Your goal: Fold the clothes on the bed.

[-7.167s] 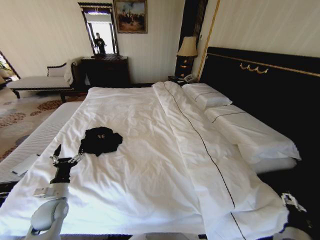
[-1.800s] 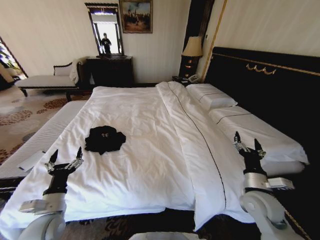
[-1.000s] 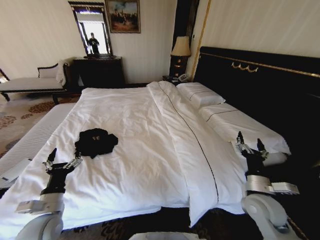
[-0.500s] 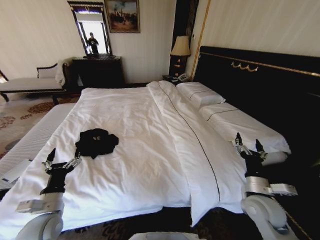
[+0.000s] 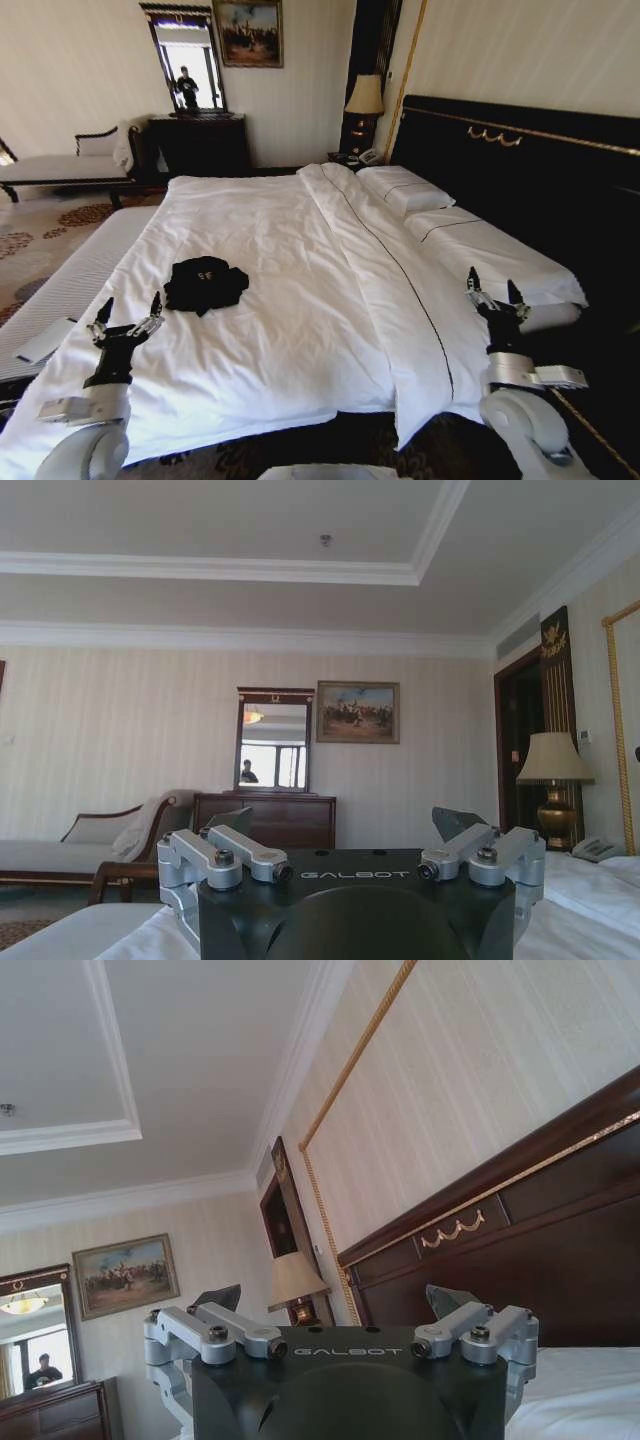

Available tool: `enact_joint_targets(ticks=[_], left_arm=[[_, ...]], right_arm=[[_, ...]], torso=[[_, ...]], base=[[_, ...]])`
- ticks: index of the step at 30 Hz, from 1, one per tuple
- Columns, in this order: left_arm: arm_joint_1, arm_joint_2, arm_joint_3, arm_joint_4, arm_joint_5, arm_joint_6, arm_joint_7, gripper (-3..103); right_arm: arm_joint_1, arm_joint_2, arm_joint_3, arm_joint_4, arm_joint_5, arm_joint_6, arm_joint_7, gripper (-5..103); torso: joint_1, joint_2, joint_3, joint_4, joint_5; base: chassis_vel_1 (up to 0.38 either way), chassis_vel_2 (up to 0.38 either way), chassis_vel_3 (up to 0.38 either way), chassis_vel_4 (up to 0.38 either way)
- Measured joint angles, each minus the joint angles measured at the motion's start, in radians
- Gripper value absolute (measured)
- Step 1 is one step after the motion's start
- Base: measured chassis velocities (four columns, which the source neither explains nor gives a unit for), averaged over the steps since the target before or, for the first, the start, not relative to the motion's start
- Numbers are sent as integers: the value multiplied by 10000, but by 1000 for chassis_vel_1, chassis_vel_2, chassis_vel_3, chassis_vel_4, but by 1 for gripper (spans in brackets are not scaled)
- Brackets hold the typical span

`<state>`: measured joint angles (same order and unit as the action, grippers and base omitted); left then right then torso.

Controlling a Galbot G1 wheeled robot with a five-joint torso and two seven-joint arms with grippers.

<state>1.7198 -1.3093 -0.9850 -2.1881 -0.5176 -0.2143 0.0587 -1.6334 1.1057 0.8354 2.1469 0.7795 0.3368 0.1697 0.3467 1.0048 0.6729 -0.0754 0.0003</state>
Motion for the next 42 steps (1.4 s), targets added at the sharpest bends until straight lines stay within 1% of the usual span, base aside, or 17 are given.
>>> enact_joint_targets(ticks=[42], left_arm=[[54,-55,11,-18,65,-15,-6,100]], right_arm=[[-9,93,-49,1,-155,-34,17,100]], torso=[[0,0,0,1,-3]], base=[[55,58,-58,-56]])
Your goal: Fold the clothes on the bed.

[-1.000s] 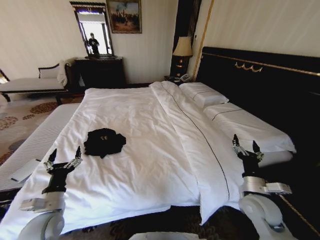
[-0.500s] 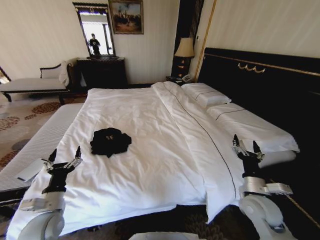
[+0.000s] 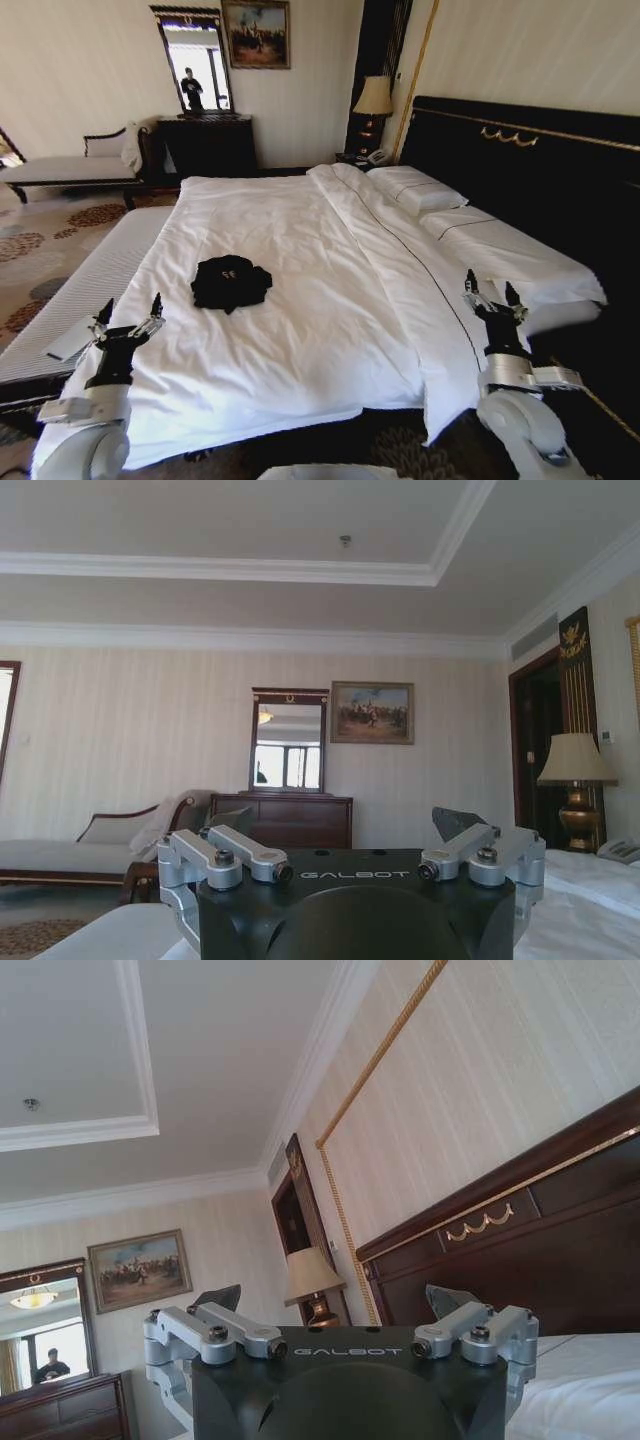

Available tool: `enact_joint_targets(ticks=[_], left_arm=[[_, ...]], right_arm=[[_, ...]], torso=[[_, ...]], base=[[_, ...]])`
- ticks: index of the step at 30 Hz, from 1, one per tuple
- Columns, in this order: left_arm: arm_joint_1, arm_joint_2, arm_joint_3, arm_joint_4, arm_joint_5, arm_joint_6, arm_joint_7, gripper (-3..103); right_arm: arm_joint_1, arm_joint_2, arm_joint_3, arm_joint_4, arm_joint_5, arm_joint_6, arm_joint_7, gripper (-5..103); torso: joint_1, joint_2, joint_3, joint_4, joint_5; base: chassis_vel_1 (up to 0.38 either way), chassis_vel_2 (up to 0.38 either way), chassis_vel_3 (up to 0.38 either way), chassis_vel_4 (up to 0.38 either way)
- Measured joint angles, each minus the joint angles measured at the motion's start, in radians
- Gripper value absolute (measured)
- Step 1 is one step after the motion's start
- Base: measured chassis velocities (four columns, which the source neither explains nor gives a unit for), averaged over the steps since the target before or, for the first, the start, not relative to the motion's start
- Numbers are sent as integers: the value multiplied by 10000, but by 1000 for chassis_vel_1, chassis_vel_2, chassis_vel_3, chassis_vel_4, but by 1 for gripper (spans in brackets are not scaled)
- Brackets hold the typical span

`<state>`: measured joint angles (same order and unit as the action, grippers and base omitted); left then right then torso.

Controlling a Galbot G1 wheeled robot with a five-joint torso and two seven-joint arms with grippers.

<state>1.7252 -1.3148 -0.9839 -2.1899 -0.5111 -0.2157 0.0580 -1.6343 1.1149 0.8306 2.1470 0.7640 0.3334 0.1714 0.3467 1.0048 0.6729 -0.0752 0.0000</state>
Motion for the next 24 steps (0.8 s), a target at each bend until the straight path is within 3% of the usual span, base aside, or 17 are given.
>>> enact_joint_targets(ticks=[24], left_arm=[[217,-123,-50,-230,101,8,-10,100]], right_arm=[[-84,7,23,84,-4,-6,16,100]], torso=[[0,0,0,-1,0]], base=[[61,64,-45,-44]])
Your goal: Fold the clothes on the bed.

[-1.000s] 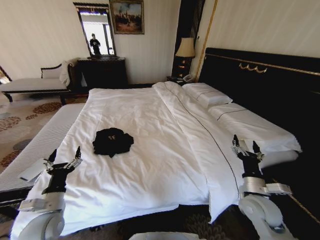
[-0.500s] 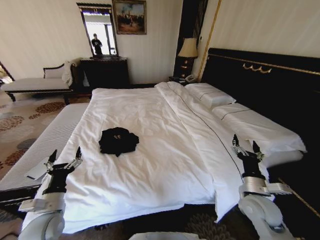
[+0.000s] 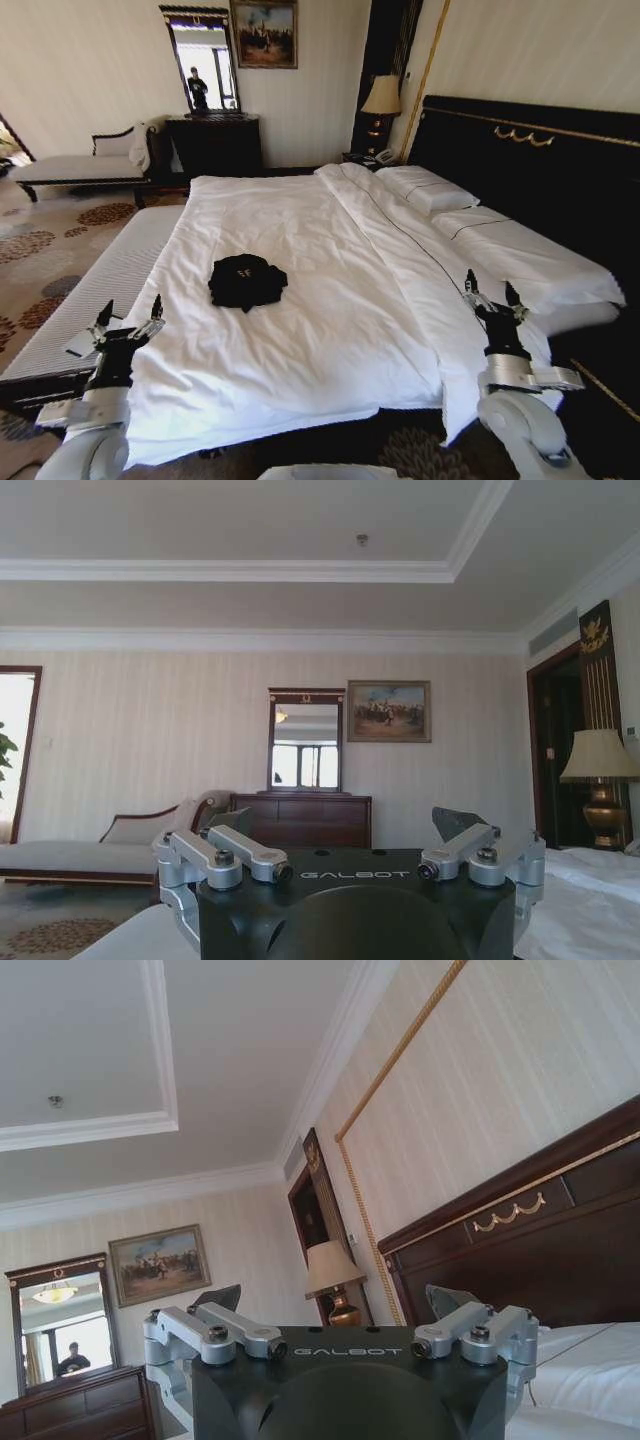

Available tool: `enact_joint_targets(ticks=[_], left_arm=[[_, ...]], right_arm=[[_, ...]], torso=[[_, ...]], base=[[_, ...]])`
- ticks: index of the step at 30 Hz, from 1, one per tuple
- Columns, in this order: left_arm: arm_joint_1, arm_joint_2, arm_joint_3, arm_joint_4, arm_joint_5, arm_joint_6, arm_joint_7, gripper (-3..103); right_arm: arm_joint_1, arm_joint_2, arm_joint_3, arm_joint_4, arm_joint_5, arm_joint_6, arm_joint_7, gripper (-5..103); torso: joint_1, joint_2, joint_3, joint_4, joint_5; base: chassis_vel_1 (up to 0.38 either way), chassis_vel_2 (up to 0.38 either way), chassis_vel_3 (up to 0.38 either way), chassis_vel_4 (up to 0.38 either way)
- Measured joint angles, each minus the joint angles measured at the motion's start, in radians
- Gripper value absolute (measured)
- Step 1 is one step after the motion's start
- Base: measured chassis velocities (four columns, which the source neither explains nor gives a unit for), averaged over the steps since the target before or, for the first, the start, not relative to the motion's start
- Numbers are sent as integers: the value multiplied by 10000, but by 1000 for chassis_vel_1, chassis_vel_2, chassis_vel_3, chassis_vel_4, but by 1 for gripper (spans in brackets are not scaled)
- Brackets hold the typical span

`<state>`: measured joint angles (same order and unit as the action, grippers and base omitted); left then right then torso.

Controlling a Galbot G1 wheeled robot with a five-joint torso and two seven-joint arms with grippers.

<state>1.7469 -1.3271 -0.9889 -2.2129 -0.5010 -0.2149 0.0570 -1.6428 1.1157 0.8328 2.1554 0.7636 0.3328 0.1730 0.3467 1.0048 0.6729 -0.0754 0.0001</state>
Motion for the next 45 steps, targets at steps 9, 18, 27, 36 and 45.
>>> enact_joint_targets(ticks=[9,18,27,36,45], left_arm=[[89,-7,-19,-38,26,-176,0,100],[138,74,-75,-110,-14,-207,14,100],[121,146,-96,-88,-35,-214,22,100],[74,167,-98,-27,-34,-218,31,100],[9,176,-49,76,-16,-227,35,100]], right_arm=[[-45,70,11,31,-32,26,0,100],[-32,125,9,26,-66,39,0,100],[-27,169,-5,18,-109,40,0,100],[0,274,-14,-3,-145,42,36,100],[-1,360,-35,-43,-245,41,59,100]], torso=[[0,0,0,4,-2],[0,0,0,0,0],[0,0,0,0,0],[1,0,0,1,3],[0,0,0,2,-1]], base=[[108,105,-24,-21],[36,40,-41,-44],[0,0,0,0],[29,21,-25,-20],[16,21,-27,-19]])
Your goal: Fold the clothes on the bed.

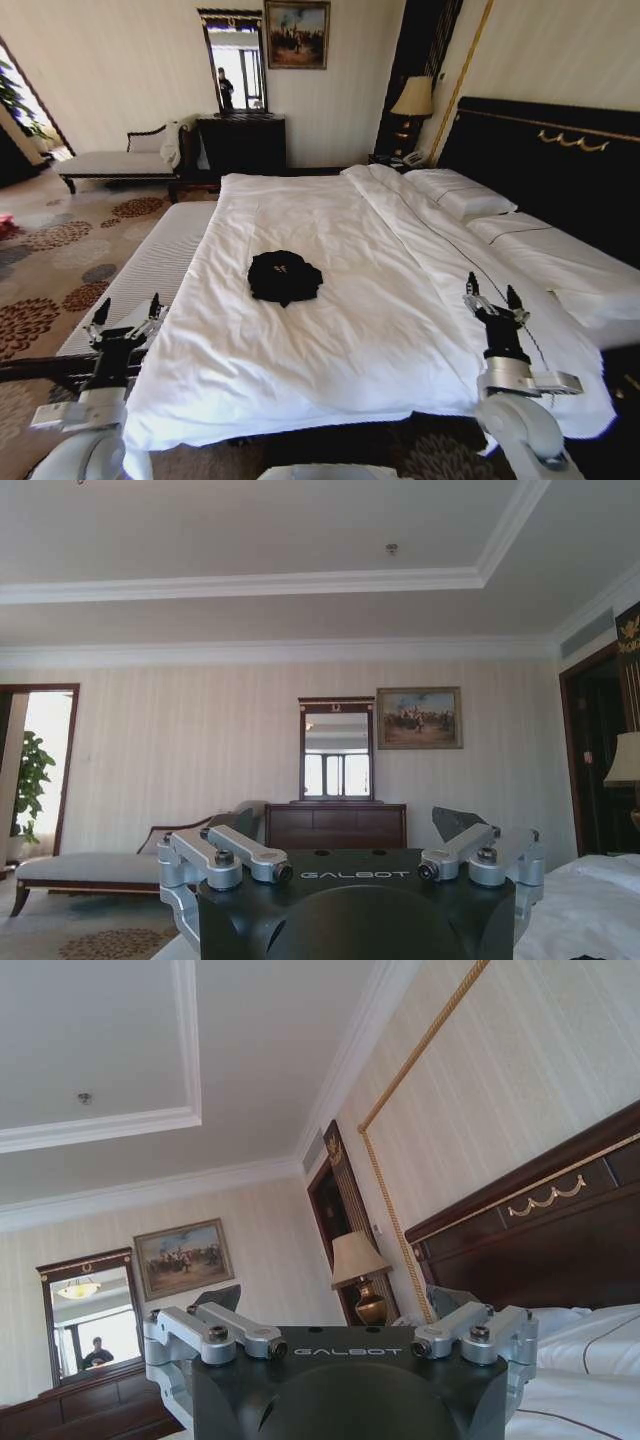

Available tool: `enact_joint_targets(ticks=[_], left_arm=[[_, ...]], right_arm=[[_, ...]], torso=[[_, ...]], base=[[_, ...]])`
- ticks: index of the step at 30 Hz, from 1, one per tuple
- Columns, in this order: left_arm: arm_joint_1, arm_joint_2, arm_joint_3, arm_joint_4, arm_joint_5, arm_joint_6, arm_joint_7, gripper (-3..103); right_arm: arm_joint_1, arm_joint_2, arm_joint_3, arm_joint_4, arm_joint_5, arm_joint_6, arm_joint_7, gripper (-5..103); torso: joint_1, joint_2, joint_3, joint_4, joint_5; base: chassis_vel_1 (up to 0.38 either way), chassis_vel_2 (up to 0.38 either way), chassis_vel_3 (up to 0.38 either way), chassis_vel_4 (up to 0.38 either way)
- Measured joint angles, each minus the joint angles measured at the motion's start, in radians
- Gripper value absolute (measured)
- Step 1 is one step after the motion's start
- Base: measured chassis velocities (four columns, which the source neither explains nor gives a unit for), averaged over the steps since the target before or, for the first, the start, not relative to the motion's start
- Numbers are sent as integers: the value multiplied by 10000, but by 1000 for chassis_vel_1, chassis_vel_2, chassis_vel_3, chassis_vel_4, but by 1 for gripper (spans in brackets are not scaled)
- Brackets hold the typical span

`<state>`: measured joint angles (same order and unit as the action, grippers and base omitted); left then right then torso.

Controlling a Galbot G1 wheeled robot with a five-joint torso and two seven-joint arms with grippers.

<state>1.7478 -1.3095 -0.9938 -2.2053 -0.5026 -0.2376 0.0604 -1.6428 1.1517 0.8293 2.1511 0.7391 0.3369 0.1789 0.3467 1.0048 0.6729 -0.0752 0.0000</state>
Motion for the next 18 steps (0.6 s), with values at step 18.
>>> enact_joint_targets(ticks=[18], left_arm=[[58,-98,15,-38,59,-28,6,100]], right_arm=[[-11,34,3,-40,-333,308,-355,100]], torso=[[0,0,0,-1,2]], base=[[0,0,0,0]])
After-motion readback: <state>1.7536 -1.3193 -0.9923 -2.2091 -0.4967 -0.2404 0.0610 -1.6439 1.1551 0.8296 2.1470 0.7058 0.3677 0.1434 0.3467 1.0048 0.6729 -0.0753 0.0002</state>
